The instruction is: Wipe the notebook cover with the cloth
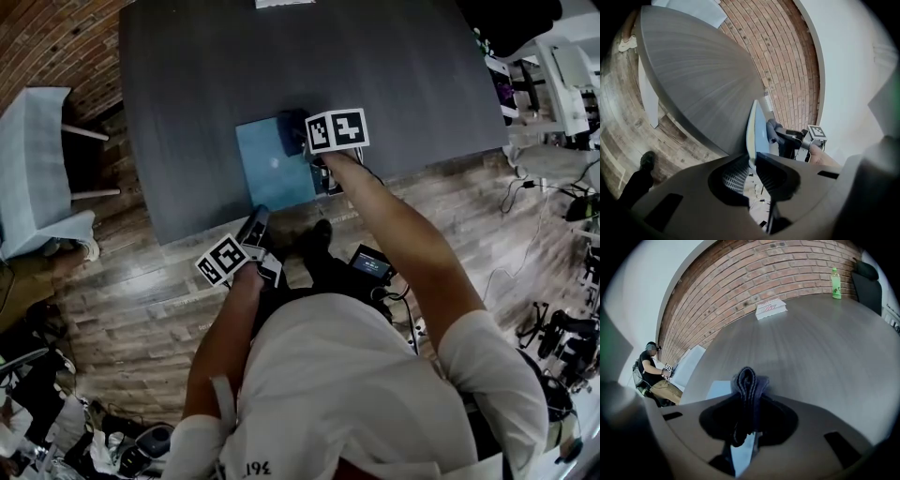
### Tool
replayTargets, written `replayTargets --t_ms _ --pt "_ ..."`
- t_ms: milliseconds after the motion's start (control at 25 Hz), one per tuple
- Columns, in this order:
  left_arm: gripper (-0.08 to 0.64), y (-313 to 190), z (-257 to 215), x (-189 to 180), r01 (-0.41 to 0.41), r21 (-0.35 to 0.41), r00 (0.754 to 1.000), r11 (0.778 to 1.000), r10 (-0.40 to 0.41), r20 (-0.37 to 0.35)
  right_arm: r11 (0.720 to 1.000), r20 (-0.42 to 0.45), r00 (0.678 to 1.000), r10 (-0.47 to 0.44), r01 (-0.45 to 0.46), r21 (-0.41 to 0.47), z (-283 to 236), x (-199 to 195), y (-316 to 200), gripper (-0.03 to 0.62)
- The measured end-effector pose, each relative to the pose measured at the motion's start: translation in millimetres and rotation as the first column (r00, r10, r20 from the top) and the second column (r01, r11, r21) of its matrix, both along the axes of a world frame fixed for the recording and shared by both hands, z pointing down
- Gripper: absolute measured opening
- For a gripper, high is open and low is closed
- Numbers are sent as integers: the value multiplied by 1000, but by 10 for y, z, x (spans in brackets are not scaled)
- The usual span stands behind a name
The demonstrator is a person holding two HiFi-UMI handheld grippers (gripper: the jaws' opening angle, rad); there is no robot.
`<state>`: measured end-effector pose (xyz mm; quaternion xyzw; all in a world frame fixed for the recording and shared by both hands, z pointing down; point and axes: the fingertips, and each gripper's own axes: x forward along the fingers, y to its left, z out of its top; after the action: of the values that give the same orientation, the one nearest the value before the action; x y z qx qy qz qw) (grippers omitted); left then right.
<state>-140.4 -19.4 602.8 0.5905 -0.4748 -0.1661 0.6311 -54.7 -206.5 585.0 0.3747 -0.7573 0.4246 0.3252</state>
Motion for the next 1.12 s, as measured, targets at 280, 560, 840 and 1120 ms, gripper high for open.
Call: replayTargets --t_ms 280,560,840,1120 --pt "54 22 -12 110 -45 28 999 999 46 -23 998 -104 994 23 -18 53 -44 402 -52 106" --pt "139 20 -81 198 -126 77 992 989 128 -22 994 -64 998 19 -13 104 -303 322 -14 106" --pt "173 7 -122 233 -146 103 988 984 150 -33 994 35 996 -87 85 71 -371 -252 329 106" --pt "178 3 -116 231 -155 113 987 981 160 -33 986 149 976 -161 166 -23 -279 -883 681 106"
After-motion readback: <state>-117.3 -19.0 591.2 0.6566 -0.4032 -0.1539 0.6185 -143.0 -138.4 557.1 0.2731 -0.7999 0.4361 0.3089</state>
